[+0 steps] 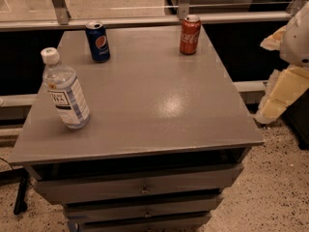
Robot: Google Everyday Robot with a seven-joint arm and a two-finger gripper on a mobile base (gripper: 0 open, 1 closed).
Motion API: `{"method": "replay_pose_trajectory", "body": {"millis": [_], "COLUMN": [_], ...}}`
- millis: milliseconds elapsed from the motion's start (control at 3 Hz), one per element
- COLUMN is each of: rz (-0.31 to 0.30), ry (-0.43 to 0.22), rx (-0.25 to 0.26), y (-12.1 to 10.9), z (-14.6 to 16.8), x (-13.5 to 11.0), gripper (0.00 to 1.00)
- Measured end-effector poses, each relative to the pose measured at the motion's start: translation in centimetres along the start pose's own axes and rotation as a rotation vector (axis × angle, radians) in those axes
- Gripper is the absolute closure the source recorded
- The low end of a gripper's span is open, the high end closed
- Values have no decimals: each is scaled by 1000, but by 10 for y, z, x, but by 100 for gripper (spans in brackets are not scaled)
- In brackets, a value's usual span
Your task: Knock coke can over
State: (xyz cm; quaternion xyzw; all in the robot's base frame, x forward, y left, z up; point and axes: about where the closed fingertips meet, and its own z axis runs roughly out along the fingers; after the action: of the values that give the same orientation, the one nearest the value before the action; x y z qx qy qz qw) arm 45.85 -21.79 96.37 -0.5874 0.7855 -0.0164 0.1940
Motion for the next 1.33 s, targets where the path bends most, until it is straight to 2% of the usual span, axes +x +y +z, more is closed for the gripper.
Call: {"method": "replay_pose_trajectory", "body": {"millis": [333, 1000, 1333], "rz": [76, 161, 169], "ry": [-148, -370, -391], "rx": [26, 144, 186], "y": [-33, -105, -116], "z": [37, 107, 104], "x": [-14, -71, -74], "gripper": [0, 0, 0]}}
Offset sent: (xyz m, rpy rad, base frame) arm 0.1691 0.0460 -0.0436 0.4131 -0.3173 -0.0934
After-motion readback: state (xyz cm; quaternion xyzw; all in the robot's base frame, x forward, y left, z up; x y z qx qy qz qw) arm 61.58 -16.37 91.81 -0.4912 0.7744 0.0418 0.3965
